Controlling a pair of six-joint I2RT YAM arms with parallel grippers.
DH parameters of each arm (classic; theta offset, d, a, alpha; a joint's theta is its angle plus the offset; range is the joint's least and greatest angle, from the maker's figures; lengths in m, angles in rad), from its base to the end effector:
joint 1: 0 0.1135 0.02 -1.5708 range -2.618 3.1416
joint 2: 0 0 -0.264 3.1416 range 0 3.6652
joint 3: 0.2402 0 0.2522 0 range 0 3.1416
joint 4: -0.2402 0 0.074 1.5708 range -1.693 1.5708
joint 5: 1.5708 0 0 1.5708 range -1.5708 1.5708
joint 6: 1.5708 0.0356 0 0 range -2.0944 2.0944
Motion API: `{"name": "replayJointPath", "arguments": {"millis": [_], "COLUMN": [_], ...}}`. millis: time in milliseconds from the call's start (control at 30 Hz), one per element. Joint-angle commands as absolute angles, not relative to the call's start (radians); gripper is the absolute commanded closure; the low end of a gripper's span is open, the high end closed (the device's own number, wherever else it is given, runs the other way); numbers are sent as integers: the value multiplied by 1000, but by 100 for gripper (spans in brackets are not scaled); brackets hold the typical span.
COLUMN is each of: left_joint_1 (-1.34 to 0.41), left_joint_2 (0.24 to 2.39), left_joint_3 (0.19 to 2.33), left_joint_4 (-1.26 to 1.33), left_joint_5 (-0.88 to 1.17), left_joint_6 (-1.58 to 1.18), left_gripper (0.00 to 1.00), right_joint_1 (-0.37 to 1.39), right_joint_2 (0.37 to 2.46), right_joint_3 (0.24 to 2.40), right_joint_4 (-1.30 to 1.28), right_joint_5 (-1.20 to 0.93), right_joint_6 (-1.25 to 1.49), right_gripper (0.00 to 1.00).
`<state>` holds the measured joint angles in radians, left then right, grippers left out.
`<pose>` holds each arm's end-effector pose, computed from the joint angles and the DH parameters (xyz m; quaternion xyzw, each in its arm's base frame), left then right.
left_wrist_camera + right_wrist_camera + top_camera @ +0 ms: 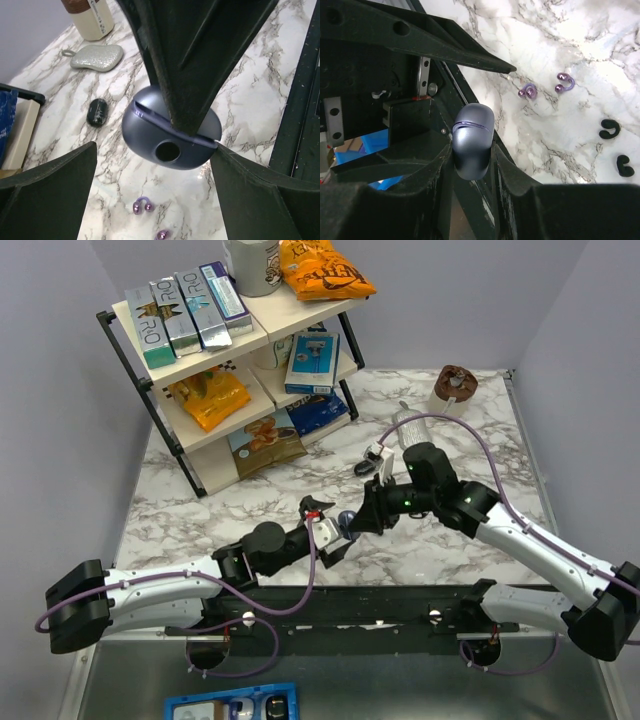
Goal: Insert the wireless bluetooth earbuds into the charging case
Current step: Pick up the charging case at the center of the board.
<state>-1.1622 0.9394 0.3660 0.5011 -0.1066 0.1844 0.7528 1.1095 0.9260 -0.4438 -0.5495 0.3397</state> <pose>0.0876 -0.1927 0.2362 0.4276 0.5942 -0.2850 0.6188 0.1615 0.1768 0.3029 -0.2965 0.8139 0.4337 0.2482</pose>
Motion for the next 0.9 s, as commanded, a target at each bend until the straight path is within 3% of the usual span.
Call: {"name": "replayJointPath", "arguments": {"millis": [0,367,567,767,867], "left_joint_1": [-1157,-1157,-1152,-1154,-1173], "left_joint_2": [928,884,867,847,827], "left_joint_3": [394,399,468,491,479], "left_joint_4": [451,396,270,193,161], "left_joint_5": [-193,-206,-311,-154,-182], "left_joint_6": [114,40,-287,-174,-92], "left_gripper": [1,1,1,1,3], "right_joint_1": [756,756,755,756,755], "right_joint_2": [1057,1046,1011,1014,1042], "right_joint_3": [956,992,1043,1097,1132], "right_joint_4": [-483,-508,-566,-635,-687], "right_joint_5": [-541,-512,-472,-474,-523], "right_joint_6": [364,362,347,333,318], "right_gripper": [99,99,99,99,99]}}
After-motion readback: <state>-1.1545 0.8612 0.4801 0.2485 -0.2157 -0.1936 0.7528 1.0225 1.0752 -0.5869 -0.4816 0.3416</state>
